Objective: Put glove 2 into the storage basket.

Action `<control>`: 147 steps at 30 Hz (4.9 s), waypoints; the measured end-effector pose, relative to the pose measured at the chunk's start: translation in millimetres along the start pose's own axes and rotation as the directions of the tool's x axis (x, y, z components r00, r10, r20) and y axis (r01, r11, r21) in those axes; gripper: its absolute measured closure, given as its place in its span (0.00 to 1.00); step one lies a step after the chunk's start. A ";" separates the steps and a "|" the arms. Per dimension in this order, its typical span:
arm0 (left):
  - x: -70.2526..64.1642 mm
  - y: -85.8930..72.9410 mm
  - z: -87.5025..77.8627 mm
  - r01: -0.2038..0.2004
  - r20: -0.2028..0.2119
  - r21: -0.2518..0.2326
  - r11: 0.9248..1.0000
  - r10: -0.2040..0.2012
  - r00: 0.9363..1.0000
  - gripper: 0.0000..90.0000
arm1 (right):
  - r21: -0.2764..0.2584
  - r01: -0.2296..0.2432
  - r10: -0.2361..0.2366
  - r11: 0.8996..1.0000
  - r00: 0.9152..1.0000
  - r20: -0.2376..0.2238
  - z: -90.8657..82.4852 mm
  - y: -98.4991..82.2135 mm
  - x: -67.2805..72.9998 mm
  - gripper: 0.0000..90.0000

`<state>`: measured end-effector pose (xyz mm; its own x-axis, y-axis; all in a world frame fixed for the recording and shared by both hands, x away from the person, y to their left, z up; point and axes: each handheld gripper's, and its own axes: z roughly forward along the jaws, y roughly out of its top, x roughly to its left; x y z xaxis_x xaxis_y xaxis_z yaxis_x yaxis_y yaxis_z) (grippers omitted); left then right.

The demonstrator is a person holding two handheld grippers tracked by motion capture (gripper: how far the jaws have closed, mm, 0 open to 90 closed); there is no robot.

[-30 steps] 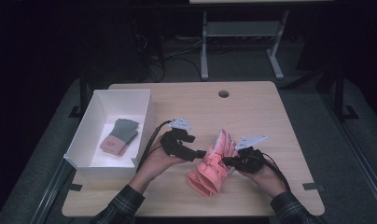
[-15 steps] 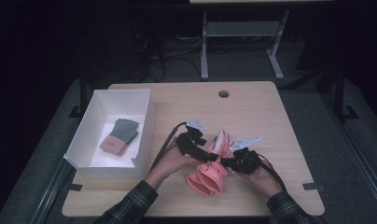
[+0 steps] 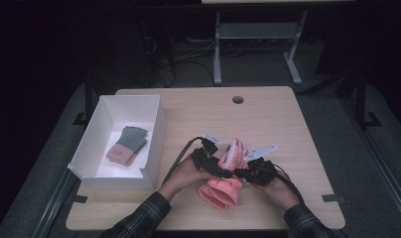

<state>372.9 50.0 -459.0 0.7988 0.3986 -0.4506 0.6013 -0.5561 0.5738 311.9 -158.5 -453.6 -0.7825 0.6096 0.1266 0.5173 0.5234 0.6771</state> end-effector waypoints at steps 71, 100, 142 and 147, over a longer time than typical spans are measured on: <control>26.2 -1.9 -305.8 0.149 -0.161 -0.308 0.940 -0.206 0.965 0.68 | -0.083 -0.083 0.099 0.993 0.973 0.210 -15.1 -50.8 -37.1 0.14; 115.3 -81.7 -270.7 0.374 -0.195 -0.243 0.895 -0.423 0.885 0.65 | -0.081 -0.092 0.108 0.992 0.971 0.213 -15.2 -50.7 -36.6 0.13; 19.1 -6.7 -268.0 0.004 -0.416 -0.284 0.959 -0.127 0.901 0.15 | -0.082 -0.094 0.110 0.992 0.970 0.217 -15.2 -50.9 -36.3 0.13; -1.6 8.9 -242.4 -0.062 -0.398 -0.245 0.967 -0.042 0.917 0.15 | -0.082 -0.094 0.110 0.992 0.970 0.217 -15.2 -50.9 -36.3 0.13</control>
<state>382.3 221.2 -287.4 0.7154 0.6789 -0.1652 0.5375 -0.3837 0.7509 308.7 -216.3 -481.6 -0.6270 0.7780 0.0402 0.5584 0.4129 0.7195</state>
